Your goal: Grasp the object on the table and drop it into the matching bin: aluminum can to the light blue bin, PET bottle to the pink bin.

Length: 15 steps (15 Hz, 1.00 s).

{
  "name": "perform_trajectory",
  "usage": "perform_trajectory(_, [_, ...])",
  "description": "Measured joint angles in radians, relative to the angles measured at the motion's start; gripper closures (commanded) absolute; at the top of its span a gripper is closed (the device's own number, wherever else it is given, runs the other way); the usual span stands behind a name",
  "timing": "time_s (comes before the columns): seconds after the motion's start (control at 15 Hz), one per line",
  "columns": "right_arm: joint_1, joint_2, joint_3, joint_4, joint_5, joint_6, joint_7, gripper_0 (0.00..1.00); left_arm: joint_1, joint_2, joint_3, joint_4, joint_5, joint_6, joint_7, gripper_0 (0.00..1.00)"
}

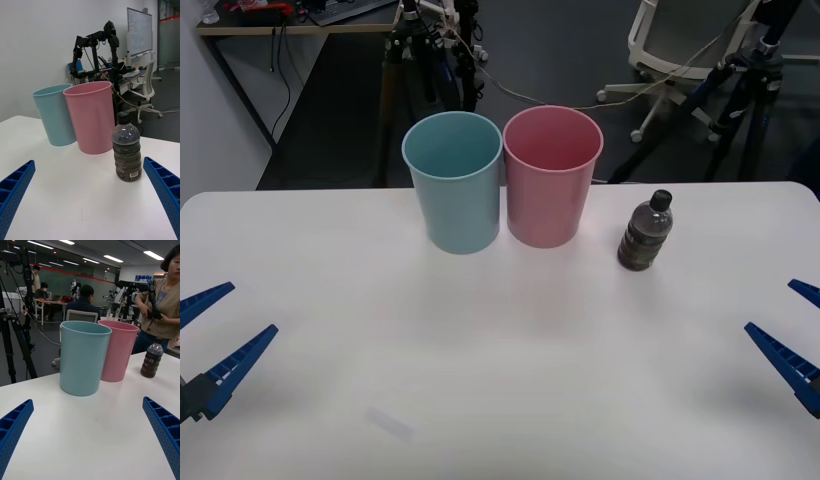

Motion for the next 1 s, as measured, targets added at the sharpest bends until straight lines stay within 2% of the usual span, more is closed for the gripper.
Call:
perform_trajectory(0.33, [-0.054, 0.022, -0.01, 0.016, 0.005, -0.006, 0.006, 0.0, 0.0, 0.0, 0.0, 0.0, 0.0, 0.0, 0.0, 0.0])
perform_trajectory(0.53, [-0.025, 0.022, -0.013, 0.017, 0.005, -0.006, 0.014, 0.0, 0.0, 0.0, 0.0, 0.0, 0.0, 0.0, 0.0, 0.0])
perform_trajectory(0.73, [0.032, 0.022, -0.004, 0.009, -0.029, 0.015, 0.04, 0.0, 0.0, 0.0, 0.0, 0.0, 0.0, 0.0, 0.0, 0.0])
perform_trajectory(1.0, [0.12, -0.007, 0.094, -0.008, -0.148, 0.189, 0.271, 0.0, 0.0, 0.0, 0.0, 0.0, 0.0, 0.0, 0.0, 0.0])
